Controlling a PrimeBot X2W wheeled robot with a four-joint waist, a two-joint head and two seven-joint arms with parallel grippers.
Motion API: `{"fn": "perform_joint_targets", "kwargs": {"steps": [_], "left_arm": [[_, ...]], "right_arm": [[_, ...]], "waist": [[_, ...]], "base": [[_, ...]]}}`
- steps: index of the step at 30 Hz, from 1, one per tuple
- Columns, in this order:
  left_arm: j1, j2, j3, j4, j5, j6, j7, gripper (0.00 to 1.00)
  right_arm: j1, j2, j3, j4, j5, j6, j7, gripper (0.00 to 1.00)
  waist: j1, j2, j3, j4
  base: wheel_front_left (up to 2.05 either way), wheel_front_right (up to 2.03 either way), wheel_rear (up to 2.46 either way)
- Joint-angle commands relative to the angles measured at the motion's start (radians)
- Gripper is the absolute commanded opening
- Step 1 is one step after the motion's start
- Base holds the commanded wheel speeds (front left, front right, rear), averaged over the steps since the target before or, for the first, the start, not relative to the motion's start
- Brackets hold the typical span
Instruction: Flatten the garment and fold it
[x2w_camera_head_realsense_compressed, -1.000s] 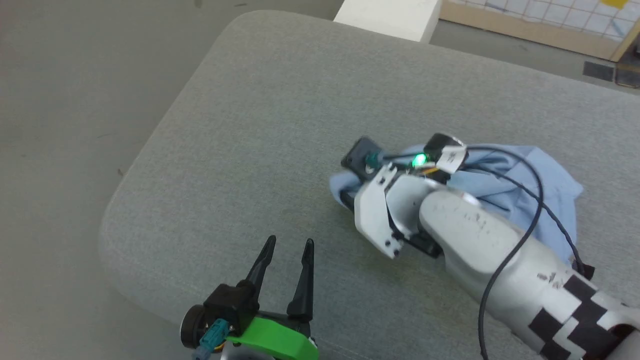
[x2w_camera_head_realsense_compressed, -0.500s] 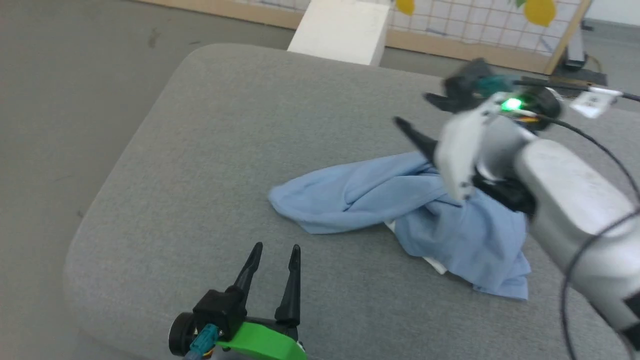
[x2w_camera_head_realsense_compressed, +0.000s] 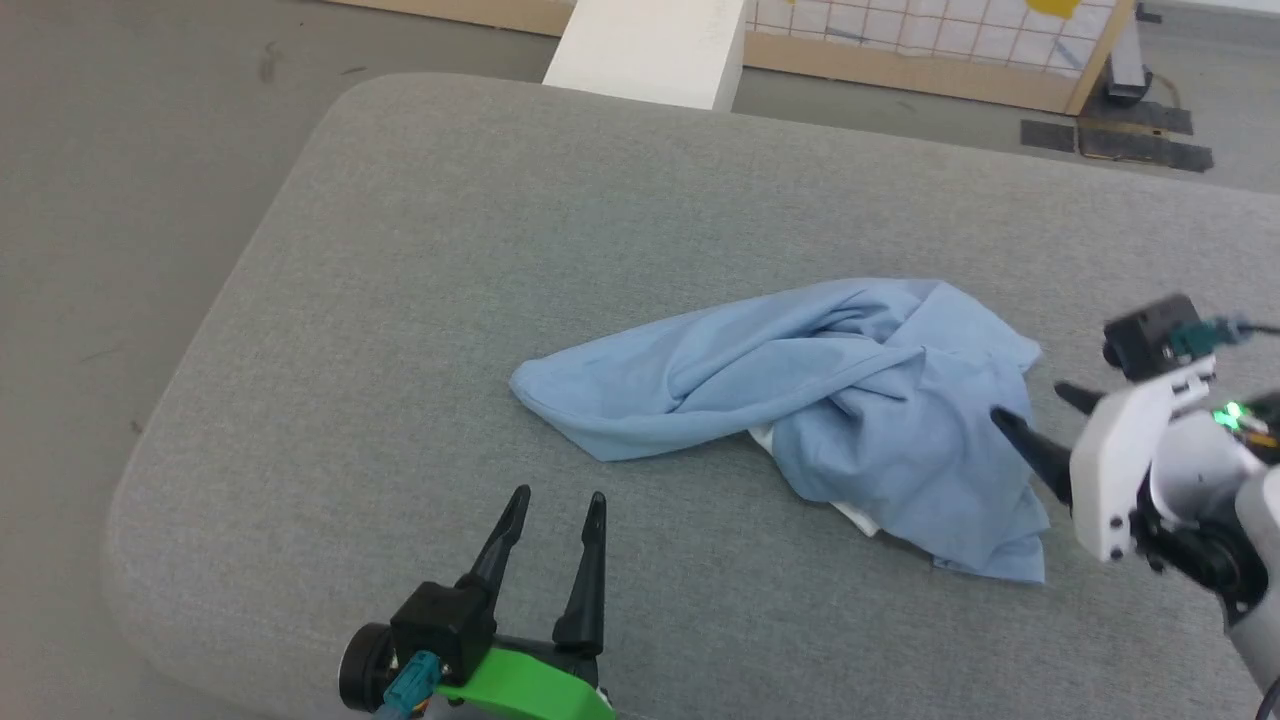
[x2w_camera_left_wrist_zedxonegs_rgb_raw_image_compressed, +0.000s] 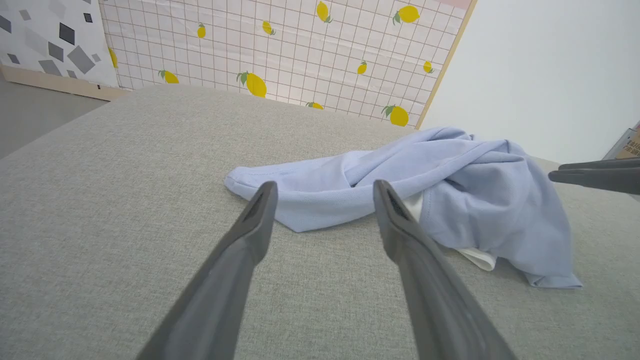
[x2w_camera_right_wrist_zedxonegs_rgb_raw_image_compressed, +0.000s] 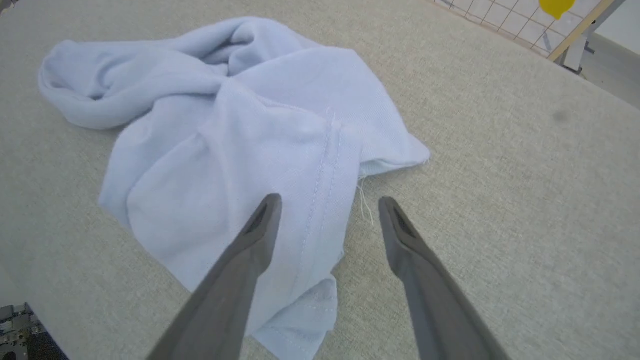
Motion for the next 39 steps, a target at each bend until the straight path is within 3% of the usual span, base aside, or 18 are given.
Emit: {"fn": "perform_joint_targets", "kwargs": {"steps": [1, 9, 10, 11, 12, 13, 22, 28, 34, 39], "left_arm": [[-0.008, -0.003, 0.001, 0.002, 0.007, -0.006, -0.004, 1.0], [-0.031, -0.003, 0.003, 0.002, 0.014, -0.005, -0.004, 1.0], [-0.034, -0.003, 0.005, 0.002, 0.015, -0.005, -0.004, 1.0], [-0.036, -0.003, 0.006, 0.001, 0.015, -0.004, -0.004, 1.0], [-0.037, -0.003, 0.007, 0.001, 0.016, -0.003, -0.004, 1.0], [-0.037, -0.003, 0.009, 0.001, 0.016, -0.002, -0.004, 1.0], [-0.018, -0.003, 0.024, 0.007, 0.007, -0.001, -0.004, 1.0], [-0.007, -0.003, 0.025, 0.015, -0.001, -0.007, -0.004, 1.0], [0.004, -0.003, 0.03, 0.017, -0.006, -0.01, -0.004, 1.0], [0.014, -0.003, 0.04, 0.013, -0.007, -0.013, -0.004, 1.0]], "right_arm": [[0.032, 0.015, -0.022, -0.006, -0.016, -0.001, 0.008, 1.0], [0.097, 0.104, -0.146, 0.023, -0.071, -0.001, 0.006, 1.0], [0.097, 0.114, -0.158, 0.025, -0.078, -0.001, 0.003, 0.93], [0.096, 0.12, -0.164, 0.026, -0.085, -0.001, 0.001, 0.45], [0.095, 0.126, -0.171, 0.026, -0.093, -0.001, 0.0, 0.14], [0.094, 0.131, -0.176, 0.024, -0.098, -0.001, -0.001, 0.0], [0.066, 0.122, -0.253, -0.059, -0.134, -0.001, -0.012, 0.0], [0.009, 0.109, -0.29, -0.177, -0.157, -0.001, 0.009, 0.0], [-0.067, 0.148, -0.21, -0.341, -0.128, -0.001, 0.068, 0.0], [-0.1, 0.208, -0.046, -0.433, -0.077, -0.001, 0.122, 0.0]], "waist": [[0.0, 0.0, 0.009, 0.012], [0.0, 0.0, 0.037, 0.038], [0.0, 0.0, 0.04, 0.038], [0.0, 0.0, 0.042, 0.038], [0.0, 0.0, 0.043, 0.036], [0.0, 0.0, 0.042, 0.034], [0.0, 0.0, -0.014, -0.006], [0.0, 0.0, -0.054, -0.016], [0.0, 0.0, -0.078, -0.005], [0.0, 0.0, -0.083, 0.016]], "base": [[0.0, 0.0, 0.0], [0.0, 0.0, 0.0], [0.0, 0.0, 0.0], [0.0, 0.0, 0.0], [0.0, 0.0, 0.0], [0.0, 0.0, 0.0], [0.0, 0.0, 0.0], [0.0, 0.0, 0.0], [0.0, 0.0, 0.0], [0.0, 0.0, 0.0]]}}
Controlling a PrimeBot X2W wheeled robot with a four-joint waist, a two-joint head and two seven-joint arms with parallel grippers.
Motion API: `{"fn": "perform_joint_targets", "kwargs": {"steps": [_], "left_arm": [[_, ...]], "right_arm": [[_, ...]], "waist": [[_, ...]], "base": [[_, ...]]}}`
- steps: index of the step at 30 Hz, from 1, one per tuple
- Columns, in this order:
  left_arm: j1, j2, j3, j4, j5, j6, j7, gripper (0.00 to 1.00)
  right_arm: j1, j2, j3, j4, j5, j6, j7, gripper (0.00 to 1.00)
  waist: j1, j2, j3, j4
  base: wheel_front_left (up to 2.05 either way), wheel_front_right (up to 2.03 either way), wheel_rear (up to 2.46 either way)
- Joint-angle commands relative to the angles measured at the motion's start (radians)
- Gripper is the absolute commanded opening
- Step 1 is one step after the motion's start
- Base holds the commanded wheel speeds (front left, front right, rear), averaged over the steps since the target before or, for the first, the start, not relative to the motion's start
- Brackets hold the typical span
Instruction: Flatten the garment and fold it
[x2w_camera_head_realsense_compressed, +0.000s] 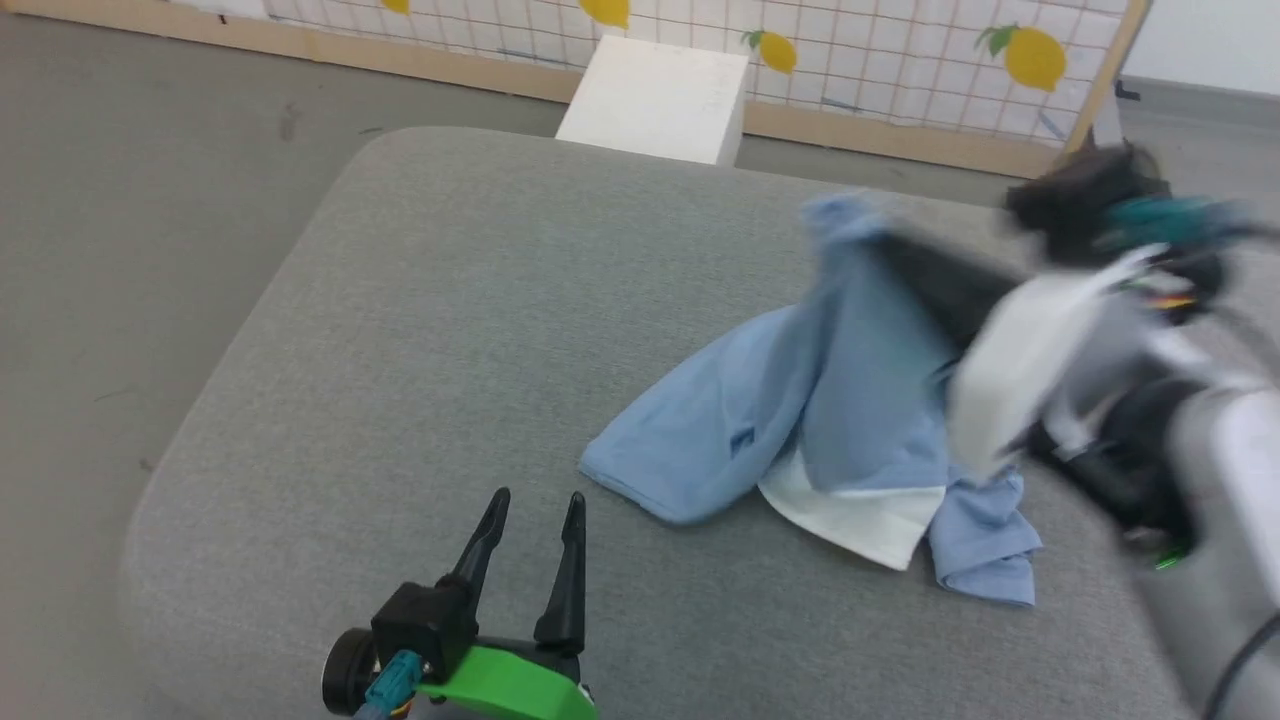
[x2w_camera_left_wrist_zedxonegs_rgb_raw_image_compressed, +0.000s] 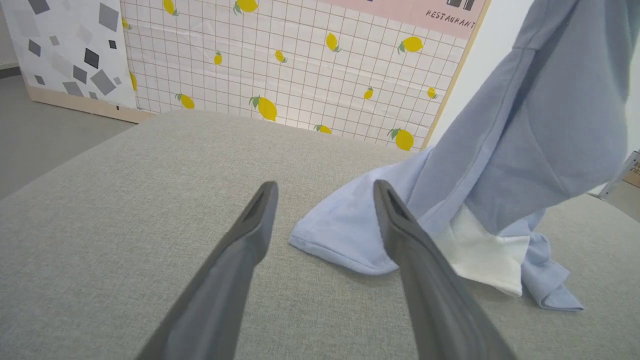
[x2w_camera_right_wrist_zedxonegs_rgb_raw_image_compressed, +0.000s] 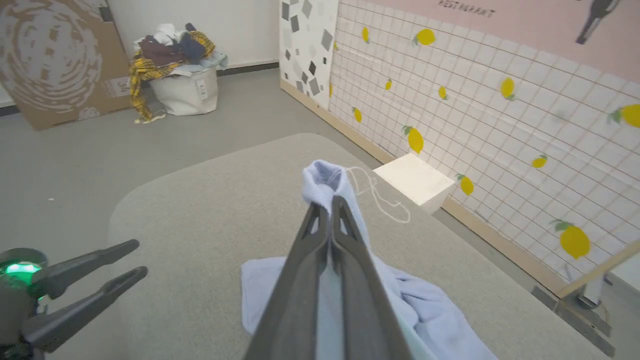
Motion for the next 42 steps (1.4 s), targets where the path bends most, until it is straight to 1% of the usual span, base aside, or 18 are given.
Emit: {"fn": "perform_joint_targets", "kwargs": {"steps": [1, 4, 7, 10, 14, 17, 18, 19, 20, 21, 25, 28, 31, 32, 35, 39, 41, 42], "left_arm": [[0.013, -0.003, 0.006, -0.002, -0.005, -0.005, -0.004, 1.0], [0.015, -0.003, 0.006, -0.004, -0.008, -0.006, -0.004, 1.0], [0.013, -0.003, 0.001, -0.005, -0.011, -0.006, -0.004, 1.0], [0.005, -0.003, -0.012, -0.006, -0.017, -0.005, -0.004, 1.0], [-0.01, -0.003, -0.035, 0.0, -0.027, -0.003, -0.004, 1.0], [-0.018, -0.003, -0.046, 0.001, -0.036, 0.004, -0.004, 1.0], [-0.019, -0.003, -0.049, 0.001, -0.038, 0.007, -0.004, 1.0], [-0.019, -0.003, -0.051, 0.002, -0.04, 0.009, -0.004, 1.0], [-0.019, -0.003, -0.053, 0.002, -0.041, 0.01, -0.004, 1.0], [-0.018, -0.003, -0.054, 0.003, -0.042, 0.012, -0.004, 1.0], [-0.006, -0.003, -0.045, 0.011, -0.04, 0.017, -0.004, 1.0], [0.003, -0.002, -0.036, 0.018, -0.034, 0.011, -0.004, 1.0], [0.01, -0.001, -0.028, 0.02, -0.028, 0.005, -0.004, 1.0], [0.015, 0.001, -0.022, 0.017, -0.023, 0.003, -0.004, 1.0], [0.018, 0.002, -0.019, 0.008, -0.015, 0.003, -0.004, 1.0], [0.015, 0.001, -0.023, -0.011, -0.003, 0.004, -0.004, 1.0], [0.01, 0.001, -0.024, -0.017, 0.001, 0.006, -0.004, 1.0], [0.009, 0.001, -0.025, -0.019, 0.002, 0.006, -0.004, 1.0]], "right_arm": [[-0.011, 0.019, 0.04, -0.01, 0.015, -0.001, 0.005, 0.0], [-0.007, 0.066, 0.148, 0.003, 0.041, -0.001, 0.013, 0.0], [0.007, 0.098, 0.244, 0.06, 0.05, -0.001, 0.005, 0.0], [0.039, 0.125, 0.318, 0.17, 0.045, -0.001, -0.013, 0.0], [0.075, 0.141, 0.39, 0.33, 0.015, -0.001, -0.04, 0.0], [0.09, 0.158, 0.406, 0.436, -0.005, -0.001, -0.078, 0.0], [0.091, 0.163, 0.412, 0.472, -0.015, -0.001, -0.093, 0.12], [0.091, 0.168, 0.411, 0.498, -0.019, -0.001, -0.106, 0.31], [0.089, 0.176, 0.408, 0.526, -0.026, -0.001, -0.126, 0.93], [0.086, 0.18, 0.408, 0.545, -0.032, -0.001, -0.14, 1.0], [0.073, 0.201, 0.411, 0.578, -0.007, -0.001, -0.164, 1.0], [0.055, 0.197, 0.406, 0.552, 0.033, -0.001, -0.161, 1.0], [0.045, 0.179, 0.376, 0.495, 0.085, -0.001, -0.139, 1.0], [0.042, 0.152, 0.308, 0.431, 0.124, -0.001, -0.118, 1.0], [0.037, 0.115, 0.188, 0.368, 0.129, -0.001, -0.113, 1.0], [0.025, 0.059, -0.002, 0.339, 0.06, -0.001, -0.107, 1.0], [0.017, 0.032, -0.086, 0.35, 0.019, -0.001, -0.087, 1.0], [0.014, 0.021, -0.108, 0.356, 0.003, -0.001, -0.078, 1.0]], "waist": [[0.0, 0.0, 0.0, 0.011], [0.0, 0.0, 0.005, 0.026], [0.0, 0.0, 0.015, 0.046], [0.0, 0.0, 0.029, 0.074], [0.0, 0.0, 0.046, 0.116], [0.0, 0.0, 0.056, 0.14], [0.0, 0.0, 0.057, 0.145], [0.0, 0.0, 0.057, 0.148], [0.0, 0.0, 0.057, 0.151], [0.0, 0.0, 0.055, 0.152], [0.0, 0.0, 0.031, 0.14], [0.0, 0.0, 0.006, 0.12], [0.0, 0.0, -0.015, 0.096], [0.0, 0.0, -0.024, 0.079], [0.0, 0.0, -0.018, 0.069], [0.0, 0.0, 0.011, 0.069], [0.0, 0.0, 0.029, 0.075], [0.0, 0.0, 0.036, 0.077]], "base": [[0.0, 0.0, 0.0], [0.0, 0.0, 0.0], [0.0, 0.0, 0.0], [0.0, 0.0, 0.0], [0.0, 0.0, 0.0], [0.0, 0.0, 0.0], [0.0, 0.0, 0.0], [0.0, 0.0, 0.0], [0.0, 0.0, 0.0], [0.0, 0.0, 0.0], [0.0, 0.0, 0.0], [0.0, 0.0, 0.0], [0.0, 0.0, 0.0], [0.0, 0.0, 0.0], [0.0, 0.0, 0.0], [0.0, 0.0, 0.0], [0.0, 0.0, 0.0], [0.0, 0.0, 0.0]]}}
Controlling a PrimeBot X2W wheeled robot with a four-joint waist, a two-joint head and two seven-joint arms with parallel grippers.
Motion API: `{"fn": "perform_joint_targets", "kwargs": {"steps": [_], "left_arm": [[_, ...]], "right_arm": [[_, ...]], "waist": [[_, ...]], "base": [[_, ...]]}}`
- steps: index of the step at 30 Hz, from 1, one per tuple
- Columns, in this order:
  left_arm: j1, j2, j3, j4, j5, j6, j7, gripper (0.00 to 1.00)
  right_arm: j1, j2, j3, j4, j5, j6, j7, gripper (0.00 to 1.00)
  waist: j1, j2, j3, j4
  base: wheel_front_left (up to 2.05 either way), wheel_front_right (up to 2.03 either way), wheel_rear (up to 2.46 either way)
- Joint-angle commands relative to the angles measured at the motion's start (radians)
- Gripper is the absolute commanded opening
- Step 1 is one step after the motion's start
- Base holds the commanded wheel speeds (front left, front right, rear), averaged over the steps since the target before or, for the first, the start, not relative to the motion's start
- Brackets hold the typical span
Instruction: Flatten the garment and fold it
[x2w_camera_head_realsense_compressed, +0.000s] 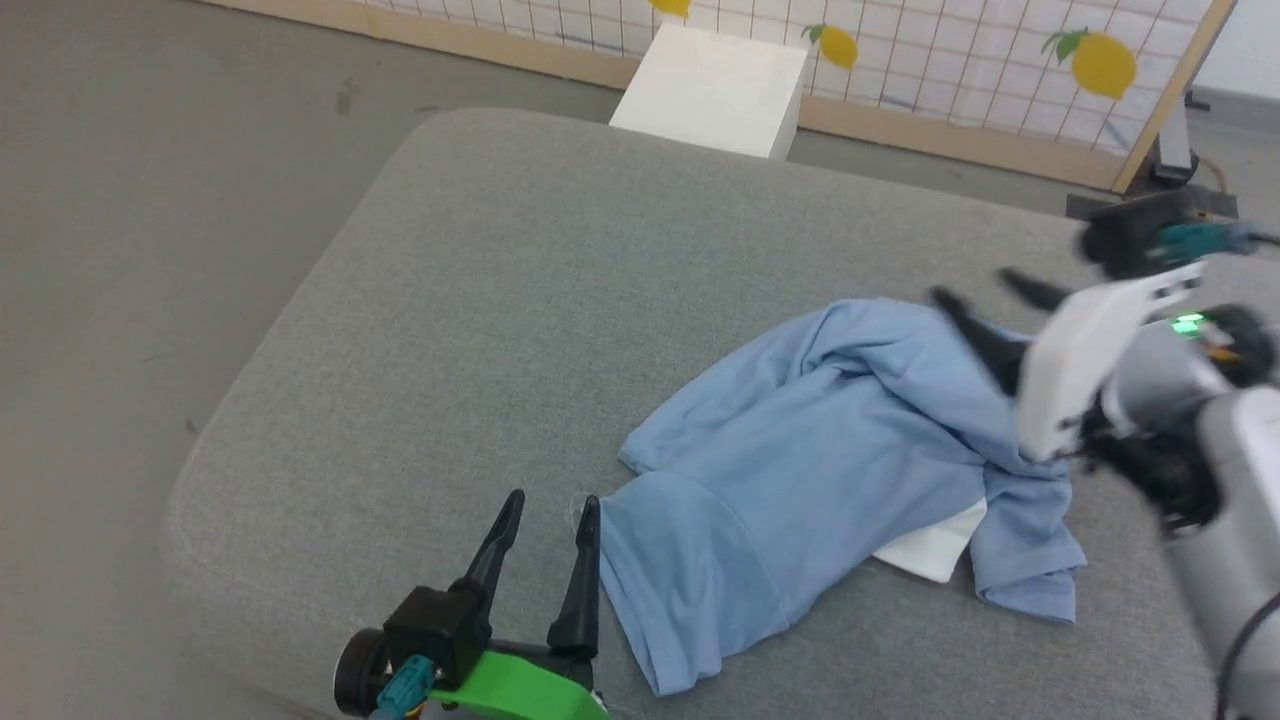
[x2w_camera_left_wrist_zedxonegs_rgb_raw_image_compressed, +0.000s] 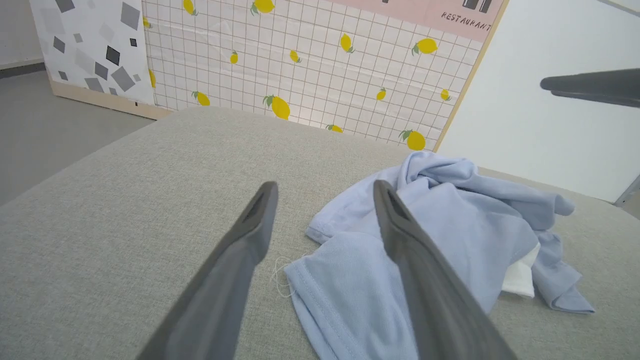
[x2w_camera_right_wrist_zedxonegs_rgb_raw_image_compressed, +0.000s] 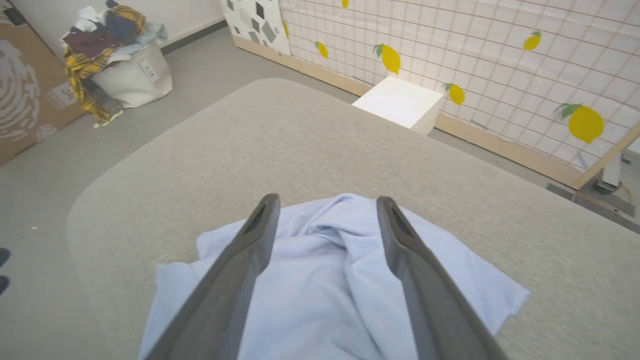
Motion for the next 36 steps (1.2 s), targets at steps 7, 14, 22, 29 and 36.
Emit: {"fn": "perform_joint_targets", "kwargs": {"steps": [7, 14, 22, 29, 36], "left_arm": [[-0.028, -0.002, -0.023, -0.019, 0.005, 0.01, -0.004, 1.0], [-0.066, -0.003, -0.064, -0.037, -0.016, 0.036, -0.004, 1.0], [-0.102, -0.003, -0.114, -0.05, -0.042, 0.065, -0.004, 1.0], [-0.12, -0.003, -0.128, -0.05, -0.054, 0.078, -0.004, 1.0], [-0.121, -0.003, -0.11, -0.045, -0.049, 0.083, -0.004, 1.0]], "right_arm": [[-0.037, -0.075, -0.143, 0.114, -0.135, -0.001, 0.158, 1.0], [-0.071, -0.124, -0.181, 0.173, -0.223, -0.001, 0.196, 1.0], [-0.078, -0.18, -0.141, 0.228, -0.237, -0.001, 0.282, 1.0], [-0.069, -0.213, -0.157, 0.259, -0.226, -0.001, 0.327, 0.0], [-0.105, -0.187, -0.208, 0.247, -0.257, -0.001, 0.214, 0.0]], "waist": [[0.0001, 0.0, 0.11, 0.053], [0.0001, 0.0, 0.195, 0.105], [0.0001, 0.0, 0.262, 0.158], [0.0001, 0.0, 0.279, 0.179], [0.0001, 0.0, 0.263, 0.122]], "base": [[0.0, 0.0, 0.0], [0.0, 0.0, 0.0], [0.0, 0.0, 0.0], [0.0, 0.0, 0.0], [0.0, 0.0, 0.0]]}}
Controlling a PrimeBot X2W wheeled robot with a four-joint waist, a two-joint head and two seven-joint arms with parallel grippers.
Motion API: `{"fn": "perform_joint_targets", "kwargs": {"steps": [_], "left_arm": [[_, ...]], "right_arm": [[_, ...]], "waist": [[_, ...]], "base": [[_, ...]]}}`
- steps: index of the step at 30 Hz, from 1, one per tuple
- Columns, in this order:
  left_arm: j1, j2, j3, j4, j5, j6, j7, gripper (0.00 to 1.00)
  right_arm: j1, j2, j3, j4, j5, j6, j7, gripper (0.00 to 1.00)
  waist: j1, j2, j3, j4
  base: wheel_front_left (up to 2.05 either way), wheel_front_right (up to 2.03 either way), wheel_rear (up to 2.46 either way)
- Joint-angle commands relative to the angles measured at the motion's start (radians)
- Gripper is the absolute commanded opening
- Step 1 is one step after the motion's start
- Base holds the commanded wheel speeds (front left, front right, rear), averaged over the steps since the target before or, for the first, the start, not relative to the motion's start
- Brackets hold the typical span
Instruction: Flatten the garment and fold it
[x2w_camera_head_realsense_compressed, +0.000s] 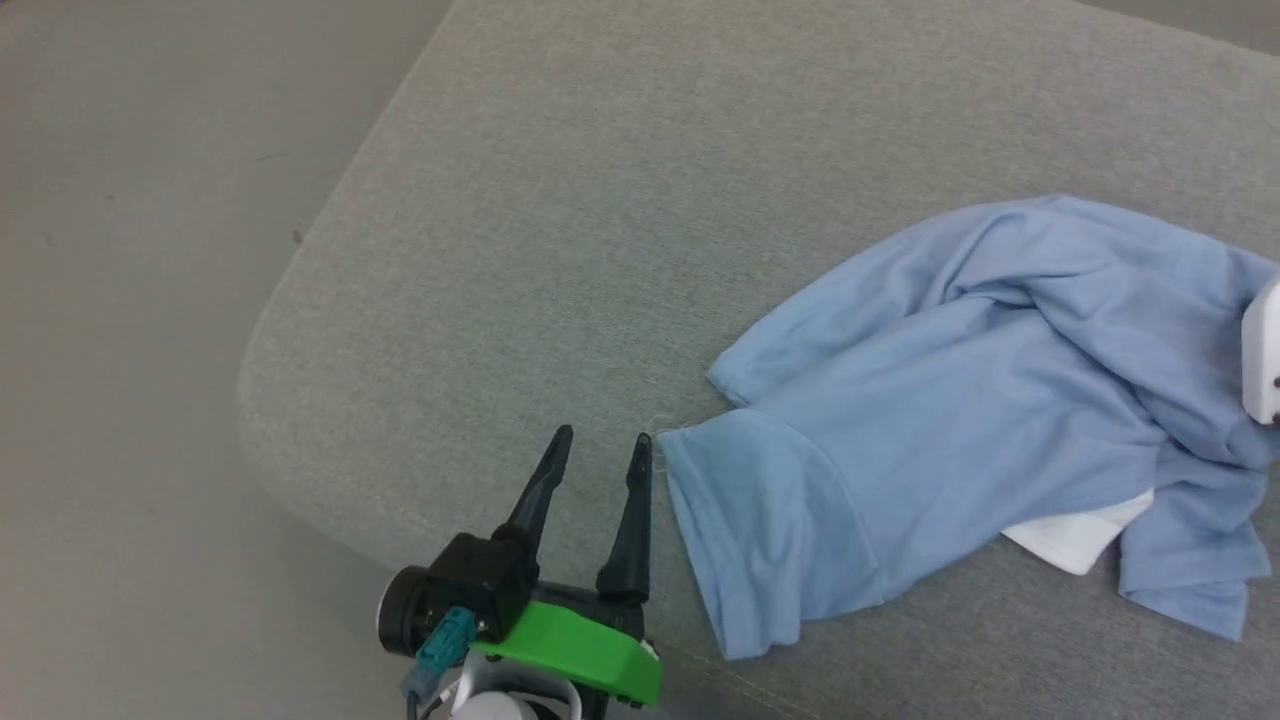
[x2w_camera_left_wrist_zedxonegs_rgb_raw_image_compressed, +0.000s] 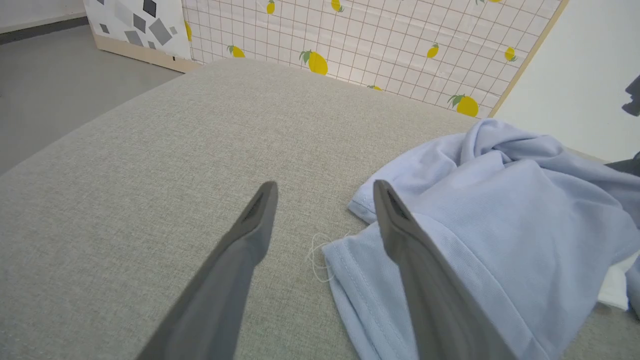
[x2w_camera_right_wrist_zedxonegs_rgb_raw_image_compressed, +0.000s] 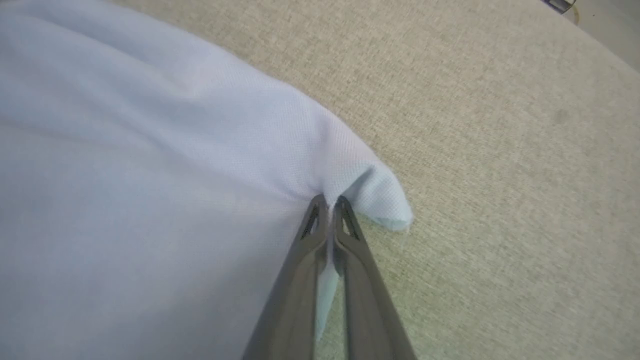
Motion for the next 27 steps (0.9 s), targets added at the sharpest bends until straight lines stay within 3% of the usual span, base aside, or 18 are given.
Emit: {"fn": "perform_joint_targets", "kwargs": {"steps": [1, 11, 19, 23, 27], "left_arm": [[-0.018, -0.003, 0.007, 0.003, 0.004, -0.001, -0.004, 1.0], [0.015, -0.003, 0.052, 0.037, 0.018, -0.032, -0.004, 1.0], [0.055, -0.003, 0.077, 0.047, 0.033, -0.053, -0.004, 1.0], [0.061, -0.003, 0.081, 0.054, 0.042, -0.062, -0.004, 1.0], [0.061, -0.002, 0.081, 0.065, 0.047, -0.071, -0.004, 1.0]], "right_arm": [[-0.021, 0.004, -0.006, -0.001, -0.012, -0.001, -0.027, 0.0], [0.014, -0.023, -0.146, -0.023, 0.033, -0.001, -0.135, 0.0], [0.269, -0.069, -0.428, -0.107, 0.062, -0.001, -0.117, 0.0], [0.415, -0.02, -0.538, -0.117, 0.033, -0.001, -0.141, 0.0], [0.458, 0.055, -0.567, -0.099, 0.011, -0.001, -0.196, 0.0]], "waist": [[-0.0001, 0.0, -0.027, -0.042], [-0.0001, 0.0, -0.156, -0.174], [-0.0001, 0.0, -0.184, -0.227], [-0.0001, 0.0, -0.181, -0.234], [-0.0001, 0.0, -0.19, -0.238]], "base": [[0.0, 0.0, 0.0], [0.0, 0.0, 0.0], [0.0, 0.0, 0.0], [0.0, 0.0, 0.0], [0.0, 0.0, 0.0]]}}
